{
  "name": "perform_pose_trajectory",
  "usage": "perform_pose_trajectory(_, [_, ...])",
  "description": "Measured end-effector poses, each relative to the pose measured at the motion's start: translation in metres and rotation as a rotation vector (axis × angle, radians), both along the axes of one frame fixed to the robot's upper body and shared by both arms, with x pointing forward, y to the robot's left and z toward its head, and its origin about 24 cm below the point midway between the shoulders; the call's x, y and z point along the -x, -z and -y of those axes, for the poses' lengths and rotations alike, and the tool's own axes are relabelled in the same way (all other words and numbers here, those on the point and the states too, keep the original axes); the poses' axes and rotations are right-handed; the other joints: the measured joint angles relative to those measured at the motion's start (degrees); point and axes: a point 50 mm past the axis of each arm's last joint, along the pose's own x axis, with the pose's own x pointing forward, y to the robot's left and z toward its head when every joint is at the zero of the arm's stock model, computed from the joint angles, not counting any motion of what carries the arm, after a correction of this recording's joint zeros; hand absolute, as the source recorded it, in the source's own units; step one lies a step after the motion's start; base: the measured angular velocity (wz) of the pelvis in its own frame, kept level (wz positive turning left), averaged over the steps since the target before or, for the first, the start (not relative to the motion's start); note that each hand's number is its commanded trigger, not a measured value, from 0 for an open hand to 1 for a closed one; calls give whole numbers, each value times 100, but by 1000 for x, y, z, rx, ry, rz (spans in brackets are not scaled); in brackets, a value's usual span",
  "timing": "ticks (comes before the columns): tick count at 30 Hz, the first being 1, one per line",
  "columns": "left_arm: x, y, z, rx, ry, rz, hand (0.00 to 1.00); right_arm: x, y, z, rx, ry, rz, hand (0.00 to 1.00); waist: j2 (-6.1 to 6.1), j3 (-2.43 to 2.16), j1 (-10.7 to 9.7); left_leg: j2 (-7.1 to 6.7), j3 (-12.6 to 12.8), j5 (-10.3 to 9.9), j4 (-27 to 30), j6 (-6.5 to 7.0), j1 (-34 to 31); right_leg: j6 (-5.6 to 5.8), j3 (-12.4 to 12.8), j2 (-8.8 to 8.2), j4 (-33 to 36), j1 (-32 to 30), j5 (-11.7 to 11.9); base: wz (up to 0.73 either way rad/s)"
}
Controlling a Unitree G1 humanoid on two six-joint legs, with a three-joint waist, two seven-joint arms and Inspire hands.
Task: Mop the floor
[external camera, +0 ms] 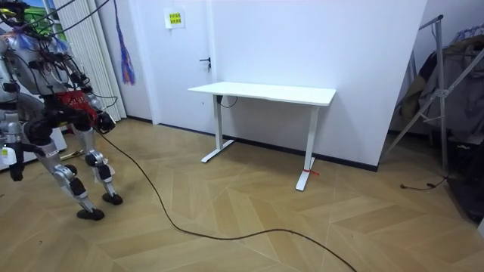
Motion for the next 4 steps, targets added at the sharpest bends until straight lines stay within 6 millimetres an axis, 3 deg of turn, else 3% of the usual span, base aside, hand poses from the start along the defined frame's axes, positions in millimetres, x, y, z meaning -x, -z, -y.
perform_pose_trajectory(4, [1, 0, -1, -4, -5, -4, 0, -4, 1, -6, -42, 38, 36, 100, 5, -3, -3, 3, -25, 34, -108, -9, 95, -7, -4, 28, -176, 131, 56, 0])
